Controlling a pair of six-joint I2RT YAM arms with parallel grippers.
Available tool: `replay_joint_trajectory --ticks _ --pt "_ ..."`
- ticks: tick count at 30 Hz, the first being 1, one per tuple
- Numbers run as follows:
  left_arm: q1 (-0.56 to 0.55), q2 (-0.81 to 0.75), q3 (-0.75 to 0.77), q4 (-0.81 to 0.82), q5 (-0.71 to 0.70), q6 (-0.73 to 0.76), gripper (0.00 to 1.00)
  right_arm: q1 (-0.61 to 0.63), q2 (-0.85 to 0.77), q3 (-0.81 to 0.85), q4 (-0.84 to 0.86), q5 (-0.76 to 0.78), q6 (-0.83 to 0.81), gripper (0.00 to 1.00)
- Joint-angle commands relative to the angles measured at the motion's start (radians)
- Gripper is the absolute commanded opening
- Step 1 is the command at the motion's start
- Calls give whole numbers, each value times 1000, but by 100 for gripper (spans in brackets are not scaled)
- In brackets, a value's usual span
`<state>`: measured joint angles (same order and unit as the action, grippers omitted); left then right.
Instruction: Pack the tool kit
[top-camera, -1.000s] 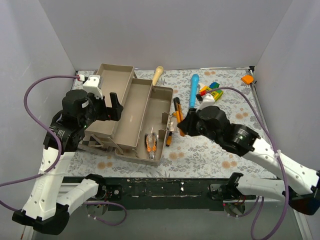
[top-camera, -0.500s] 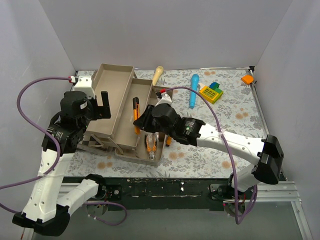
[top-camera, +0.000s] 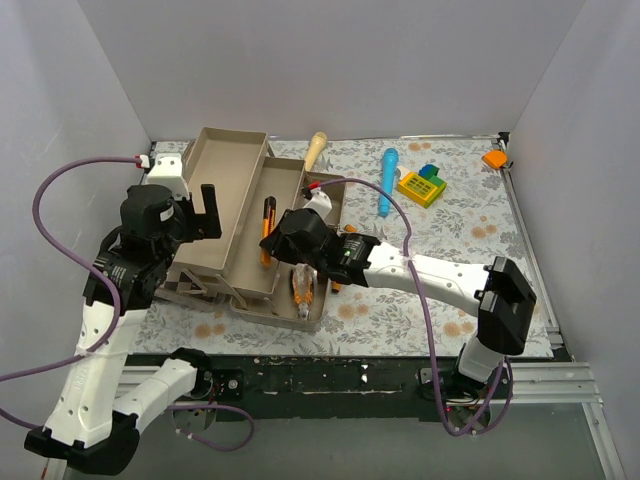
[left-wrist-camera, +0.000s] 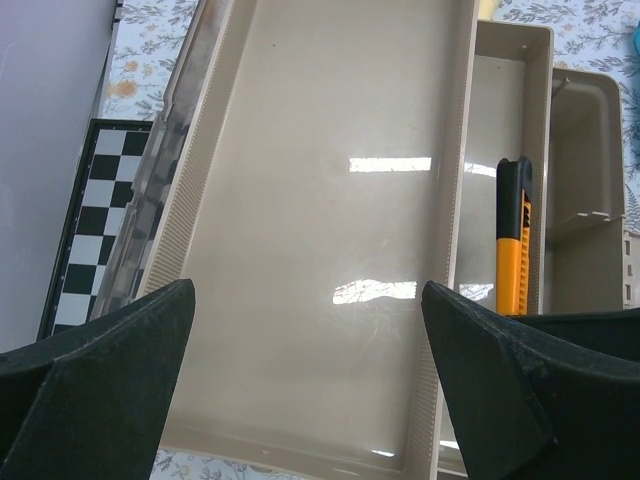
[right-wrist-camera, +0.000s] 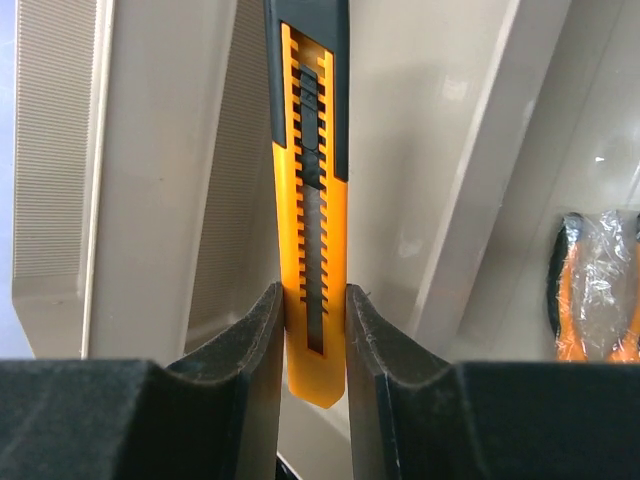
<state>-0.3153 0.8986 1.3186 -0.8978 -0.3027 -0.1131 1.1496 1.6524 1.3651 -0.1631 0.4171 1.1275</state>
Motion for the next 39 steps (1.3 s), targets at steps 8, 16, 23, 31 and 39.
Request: replay_joint_trajectory --ticks 8,16,23,31,39 --pt "7 8 5 13 62 -19 98 4 -22 88 14 -5 -109 58" --pt "13 20 53 23 143 -36 98 2 -281 -61 103 124 -475 75" --pt "18 2 27 34 178 -40 98 -337 -618 -303 -226 -15 -544 83" --pt "18 2 11 37 228 -57 98 -783 -619 -495 -369 -389 -685 85" --pt "19 -20 2 17 217 -53 98 -794 -261 -384 -397 -451 -830 75"
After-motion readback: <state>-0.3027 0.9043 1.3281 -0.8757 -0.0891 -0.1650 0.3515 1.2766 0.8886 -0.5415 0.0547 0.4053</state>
